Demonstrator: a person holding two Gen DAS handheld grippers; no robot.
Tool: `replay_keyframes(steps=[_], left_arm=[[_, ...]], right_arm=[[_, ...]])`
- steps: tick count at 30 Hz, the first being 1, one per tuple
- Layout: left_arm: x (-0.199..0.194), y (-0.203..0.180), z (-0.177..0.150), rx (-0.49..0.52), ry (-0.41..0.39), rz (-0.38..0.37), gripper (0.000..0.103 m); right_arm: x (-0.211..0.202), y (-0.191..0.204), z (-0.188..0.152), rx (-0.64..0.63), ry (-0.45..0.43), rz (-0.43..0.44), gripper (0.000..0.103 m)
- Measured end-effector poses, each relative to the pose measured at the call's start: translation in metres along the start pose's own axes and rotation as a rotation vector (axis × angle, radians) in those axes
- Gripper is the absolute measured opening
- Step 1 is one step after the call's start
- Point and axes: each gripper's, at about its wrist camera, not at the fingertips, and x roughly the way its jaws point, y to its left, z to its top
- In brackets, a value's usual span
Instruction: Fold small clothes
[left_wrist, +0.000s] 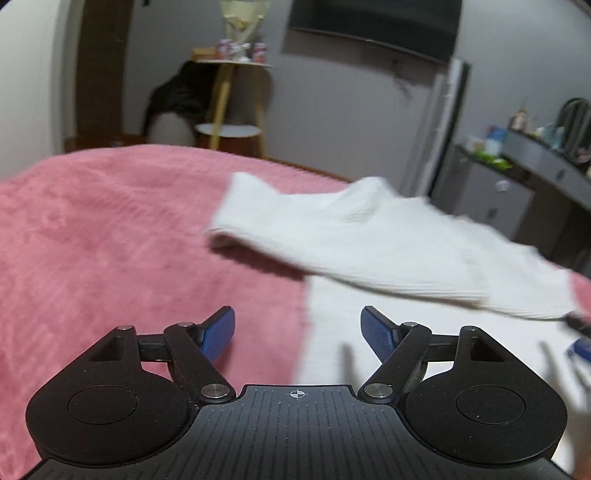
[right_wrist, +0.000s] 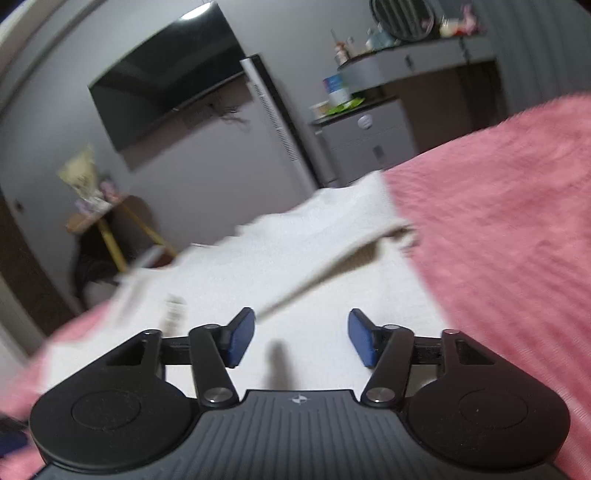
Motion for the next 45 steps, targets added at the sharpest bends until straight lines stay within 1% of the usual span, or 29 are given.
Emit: replay_keyframes(steps=[1, 3, 5, 7, 8, 9, 10, 11, 12, 15, 16, 17, 18, 19, 20, 21, 23, 25, 27, 29, 33, 36, 37, 38, 39, 40, 41, 44, 45], left_arm=[[0.008, 0.003, 0.001, -0.021, 0.018, -0.007, 0.080], [0.014, 0.012, -0.003, -0.079, 0.052, -0.051, 0.080], [0.020, 0.006, -0.006, -0.070, 0.063, -0.054, 0.080], [0.022, 0.004, -0.005, -0.027, 0.048, -0.041, 0.080], [0.020, 0.004, -0.012, -0.026, 0.047, -0.042, 0.080], [0.022, 0.004, -0.012, -0.038, 0.052, -0.049, 0.081], [0.024, 0.005, -0.011, -0.049, 0.054, -0.058, 0.082], [0.025, 0.005, -0.010, -0.055, 0.050, -0.063, 0.082], [0.026, 0.006, -0.008, -0.060, 0.047, -0.066, 0.083], [0.026, 0.008, -0.006, -0.090, 0.039, -0.078, 0.083], [0.025, 0.008, -0.006, -0.093, 0.038, -0.080, 0.083], [0.025, 0.007, -0.005, -0.091, 0.034, -0.084, 0.083], [0.025, 0.006, -0.005, -0.089, 0.029, -0.089, 0.084], [0.024, 0.006, -0.005, -0.089, 0.023, -0.097, 0.084], [0.024, 0.005, -0.005, -0.091, 0.022, -0.106, 0.084], [0.024, 0.005, -0.005, -0.093, 0.021, -0.113, 0.084], [0.022, 0.003, -0.004, -0.090, 0.015, -0.124, 0.083], [0.020, 0.001, -0.003, -0.087, 0.005, -0.135, 0.084], [0.020, -0.002, -0.003, -0.078, 0.006, -0.147, 0.083], [0.020, -0.005, -0.004, -0.066, 0.008, -0.160, 0.083], [0.020, -0.014, -0.006, -0.025, 0.007, -0.175, 0.084], [0.021, -0.020, -0.009, 0.004, 0.007, -0.186, 0.084], [0.022, -0.022, -0.009, 0.009, 0.008, -0.190, 0.084], [0.023, -0.023, -0.010, 0.013, 0.008, -0.194, 0.084], [0.024, -0.025, -0.011, 0.017, 0.010, -0.198, 0.084], [0.025, -0.026, -0.012, 0.020, 0.013, -0.202, 0.084], [0.026, -0.027, -0.013, 0.024, 0.017, -0.205, 0.084], [0.028, -0.030, -0.015, 0.039, 0.018, -0.204, 0.085], [0.028, -0.030, -0.016, 0.041, 0.017, -0.202, 0.085]], right_arm=[[-0.001, 0.006, 0.003, 0.012, 0.015, 0.040, 0.047], [0.000, 0.024, 0.006, -0.024, 0.044, 0.088, 0.040], [0.008, 0.044, 0.008, -0.077, 0.083, 0.126, 0.035], [0.024, 0.061, 0.009, -0.112, 0.147, 0.161, 0.035], [0.036, 0.067, 0.010, -0.119, 0.194, 0.184, 0.035], [0.046, 0.071, 0.012, -0.110, 0.234, 0.200, 0.035], [0.057, 0.075, 0.015, -0.095, 0.266, 0.212, 0.037], [0.066, 0.078, 0.017, -0.087, 0.296, 0.218, 0.044], [0.075, 0.081, 0.018, -0.082, 0.326, 0.217, 0.046], [0.096, 0.087, 0.018, -0.098, 0.361, 0.190, 0.045], [0.100, 0.088, 0.017, -0.095, 0.376, 0.184, 0.043], [0.103, 0.089, 0.016, -0.089, 0.388, 0.185, 0.032], [0.105, 0.091, 0.016, -0.093, 0.398, 0.190, 0.025], [0.108, 0.093, 0.016, -0.101, 0.404, 0.189, 0.006], [0.108, 0.094, 0.019, -0.108, 0.402, 0.191, 0.007], [0.104, 0.096, 0.022, -0.124, 0.377, 0.187, 0.007], [0.087, 0.100, 0.030, -0.204, 0.275, 0.153, 0.007], [0.073, 0.098, 0.040, -0.252, 0.191, 0.117, 0.007], [0.065, 0.090, 0.051, -0.287, 0.135, 0.070, 0.007], [0.060, 0.079, 0.058, -0.336, 0.101, 0.002, 0.007], [0.066, 0.045, 0.065, -0.330, 0.112, -0.094, 0.007], [0.074, 0.022, 0.064, -0.289, 0.137, -0.140, 0.007], [0.075, 0.014, 0.062, -0.261, 0.147, -0.136, 0.009], [0.076, 0.008, 0.062, -0.224, 0.160, -0.122, 0.014], [0.077, 0.002, 0.062, -0.187, 0.168, -0.104, 0.015], [0.081, -0.001, 0.062, -0.160, 0.178, -0.088, 0.024], [0.083, -0.003, 0.061, -0.144, 0.185, -0.073, 0.028], [0.090, -0.001, 0.059, -0.145, 0.204, -0.047, 0.028], [0.092, 0.001, 0.059, -0.158, 0.206, -0.048, 0.023]])
